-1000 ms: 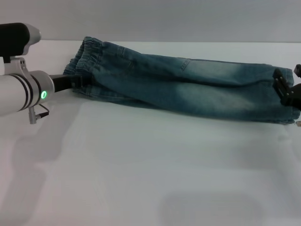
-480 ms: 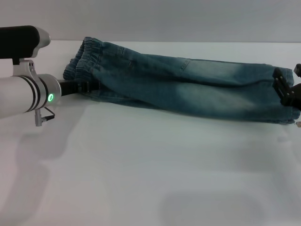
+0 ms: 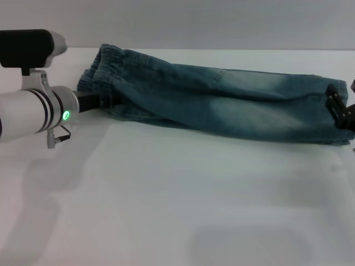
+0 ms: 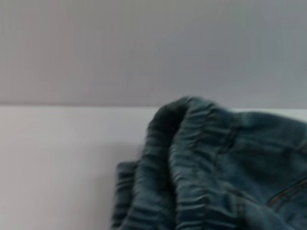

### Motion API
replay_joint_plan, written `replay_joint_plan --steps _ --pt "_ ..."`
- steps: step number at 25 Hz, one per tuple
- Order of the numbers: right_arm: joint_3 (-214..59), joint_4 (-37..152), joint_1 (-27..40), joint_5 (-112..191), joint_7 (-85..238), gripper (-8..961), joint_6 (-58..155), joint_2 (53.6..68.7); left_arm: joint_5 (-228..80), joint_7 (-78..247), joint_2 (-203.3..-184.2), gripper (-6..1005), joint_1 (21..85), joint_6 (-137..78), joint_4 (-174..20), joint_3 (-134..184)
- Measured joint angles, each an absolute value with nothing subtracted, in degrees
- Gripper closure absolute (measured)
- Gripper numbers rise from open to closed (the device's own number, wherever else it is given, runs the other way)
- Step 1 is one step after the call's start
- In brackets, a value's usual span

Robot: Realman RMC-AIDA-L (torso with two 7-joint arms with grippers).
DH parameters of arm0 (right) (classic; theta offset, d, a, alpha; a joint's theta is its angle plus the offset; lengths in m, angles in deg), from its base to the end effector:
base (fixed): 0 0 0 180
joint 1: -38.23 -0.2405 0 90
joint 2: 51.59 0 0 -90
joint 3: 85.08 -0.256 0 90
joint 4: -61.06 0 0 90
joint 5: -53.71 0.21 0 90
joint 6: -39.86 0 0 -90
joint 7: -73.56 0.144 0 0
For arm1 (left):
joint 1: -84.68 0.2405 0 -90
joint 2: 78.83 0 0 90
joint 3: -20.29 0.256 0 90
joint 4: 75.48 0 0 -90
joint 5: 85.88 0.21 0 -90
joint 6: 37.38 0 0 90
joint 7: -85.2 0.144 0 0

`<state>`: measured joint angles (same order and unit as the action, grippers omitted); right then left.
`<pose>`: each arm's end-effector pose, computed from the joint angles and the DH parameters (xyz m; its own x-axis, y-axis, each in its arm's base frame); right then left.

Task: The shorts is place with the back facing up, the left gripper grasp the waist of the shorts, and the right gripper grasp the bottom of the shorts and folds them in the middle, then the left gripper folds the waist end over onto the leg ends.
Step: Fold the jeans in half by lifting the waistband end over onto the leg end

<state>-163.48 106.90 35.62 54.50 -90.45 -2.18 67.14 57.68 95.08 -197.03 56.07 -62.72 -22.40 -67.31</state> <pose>0.3161 0.3035 -0.0062 0.7121 -0.0572 -0.6997 -0.6942 -0.2055 -0.6898 -0.2523 0.4115 -0.0369 0.5668 0.6525 0.5030 0.7759 -0.2175 -0.5922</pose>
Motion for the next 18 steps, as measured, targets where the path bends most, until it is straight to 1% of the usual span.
replay_joint_plan --steps 2,14,18 --pt "-163.45 107.54 36.11 54.5 -90.45 467 -2.25 67.14 57.66 95.1 -197.01 201 57.02 -60.73 -21.37 -65.16" --pt "-163.39 109.3 37.52 54.5 -90.45 473 -2.1 67.14 56.85 95.1 -197.05 424 57.31 -59.14 -21.46 -63.92" --pt "-163.39 109.31 37.87 54.5 -90.45 476 -2.09 67.14 56.55 95.09 -197.04 592 57.38 -58.99 -21.45 -63.68"
